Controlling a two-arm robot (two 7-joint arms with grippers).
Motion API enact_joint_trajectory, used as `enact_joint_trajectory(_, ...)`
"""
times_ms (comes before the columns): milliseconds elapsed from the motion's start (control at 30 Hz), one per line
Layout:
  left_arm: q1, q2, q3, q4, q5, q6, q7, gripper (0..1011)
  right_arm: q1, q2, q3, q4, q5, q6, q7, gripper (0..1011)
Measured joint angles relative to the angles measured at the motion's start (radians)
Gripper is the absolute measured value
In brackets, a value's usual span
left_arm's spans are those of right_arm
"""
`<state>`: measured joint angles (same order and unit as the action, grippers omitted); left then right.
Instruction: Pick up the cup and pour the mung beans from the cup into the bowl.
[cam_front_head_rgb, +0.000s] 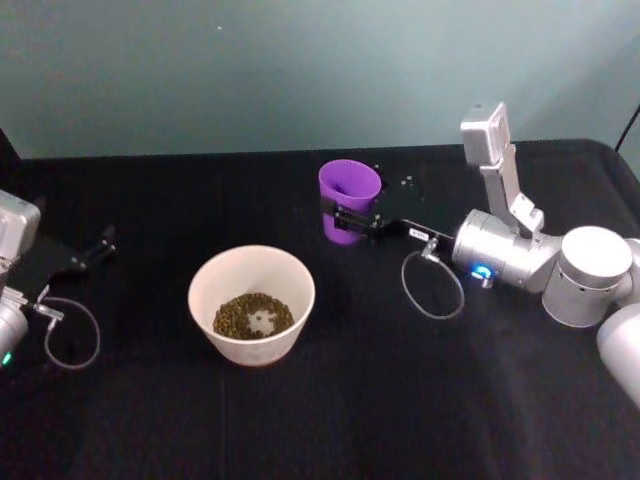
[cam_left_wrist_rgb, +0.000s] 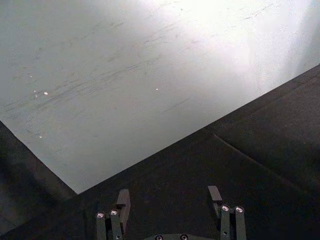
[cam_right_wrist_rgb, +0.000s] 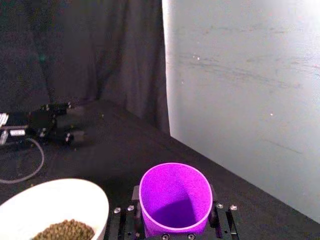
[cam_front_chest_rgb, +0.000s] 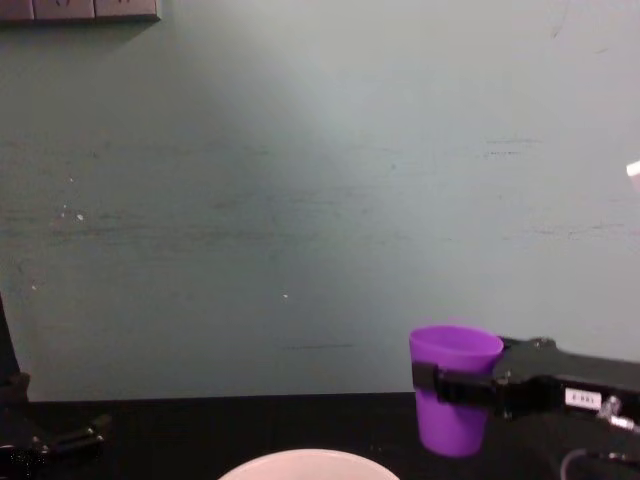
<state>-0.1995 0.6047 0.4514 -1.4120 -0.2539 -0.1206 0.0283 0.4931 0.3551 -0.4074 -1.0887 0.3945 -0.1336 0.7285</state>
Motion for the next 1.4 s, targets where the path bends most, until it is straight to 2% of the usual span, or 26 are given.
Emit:
enact_joint_trajectory(100,0.0,0.0,0.0,0.0,0.0,0.0,0.0,1011,0.004,-0.005,-0.017,0.046,-0.006,-0.054,0.005,730)
enact_joint_trajectory(367,0.0,0.0,0.0,0.0,0.0,0.0,0.0,1011,0.004,-0.014,-0.031,0.088,-0.012,-0.128,0.004,731)
enact_joint_trajectory(433,0.0,0.0,0.0,0.0,0.0,0.0,0.0,1011,0.003,-0.02,-0.042,0.11,-0.027,-0.162,0.002,731)
enact_joint_trajectory(567,0.0,0.0,0.0,0.0,0.0,0.0,0.0,1011,0.001,-0.023,-0.055,0.121,-0.05,-0.187,-0.007,731)
enact_joint_trajectory(933,0.0,0.0,0.0,0.0,0.0,0.0,0.0,1011,-0.003,-0.027,-0.066,0.137,-0.069,-0.204,-0.01,731)
enact_joint_trajectory(1200,0.0,0.0,0.0,0.0,0.0,0.0,0.0,1011,0.006,-0.031,-0.061,0.163,-0.042,-0.161,0.012,731)
enact_joint_trajectory(1400,0.0,0.0,0.0,0.0,0.0,0.0,0.0,1011,0.013,-0.034,-0.063,0.182,-0.041,-0.15,0.016,731)
